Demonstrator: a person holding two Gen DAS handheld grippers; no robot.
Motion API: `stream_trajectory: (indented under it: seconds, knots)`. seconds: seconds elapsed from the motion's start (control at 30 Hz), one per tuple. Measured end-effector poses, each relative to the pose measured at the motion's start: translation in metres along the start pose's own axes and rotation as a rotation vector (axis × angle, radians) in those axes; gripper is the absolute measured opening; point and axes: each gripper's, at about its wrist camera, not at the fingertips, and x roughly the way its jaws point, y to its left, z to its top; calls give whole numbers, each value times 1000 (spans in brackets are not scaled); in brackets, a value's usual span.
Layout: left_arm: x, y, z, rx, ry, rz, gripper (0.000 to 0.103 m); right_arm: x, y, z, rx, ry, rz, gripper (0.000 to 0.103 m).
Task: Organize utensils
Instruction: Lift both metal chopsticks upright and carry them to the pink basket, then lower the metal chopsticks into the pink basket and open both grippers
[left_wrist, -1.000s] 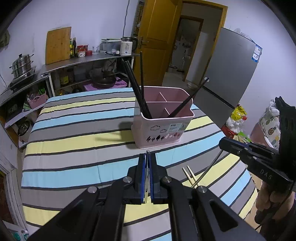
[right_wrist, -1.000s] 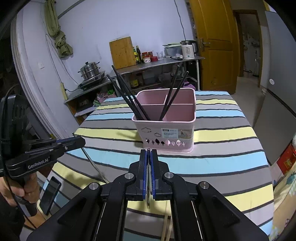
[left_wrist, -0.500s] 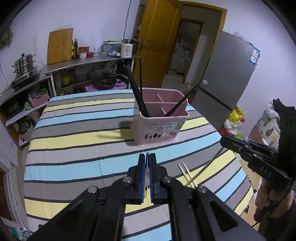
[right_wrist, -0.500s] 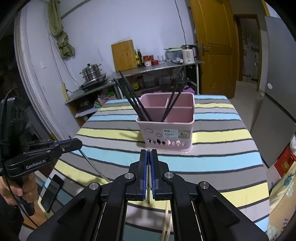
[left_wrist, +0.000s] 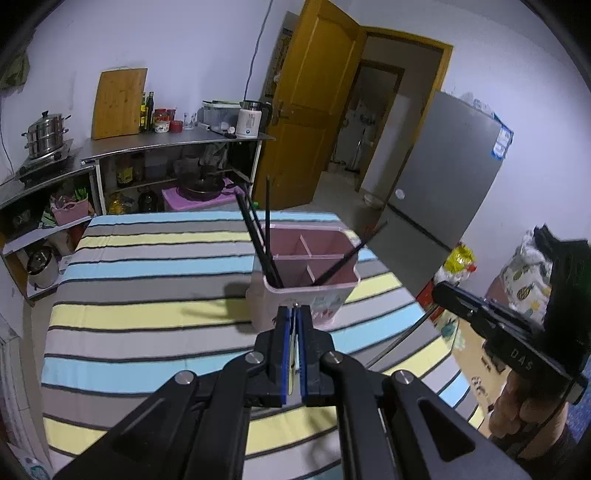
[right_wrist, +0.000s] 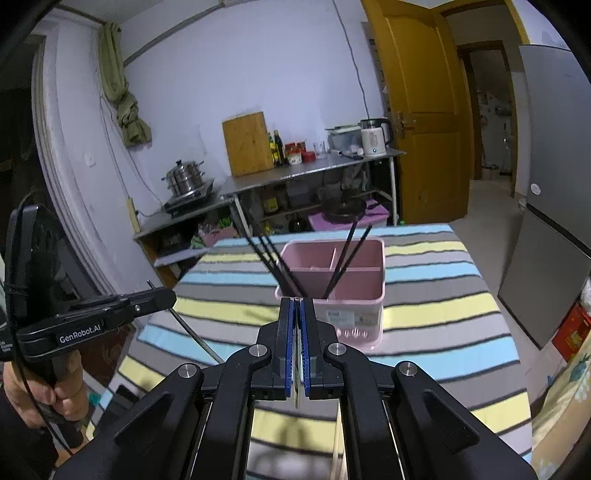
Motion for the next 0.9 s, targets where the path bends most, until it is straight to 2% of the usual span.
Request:
stream_trajectory:
  seconds: [0.5, 0.73, 0.9]
  knots:
    - [12, 12, 69, -84, -114, -33, 4, 20, -14, 56, 62, -119, 7, 4]
    - [31, 15, 84, -94, -126, -39, 4, 35, -17, 71, 74, -155, 1, 3]
    - [47, 19, 83, -103, -117, -42, 4, 49, -21, 75, 81, -157, -9, 3]
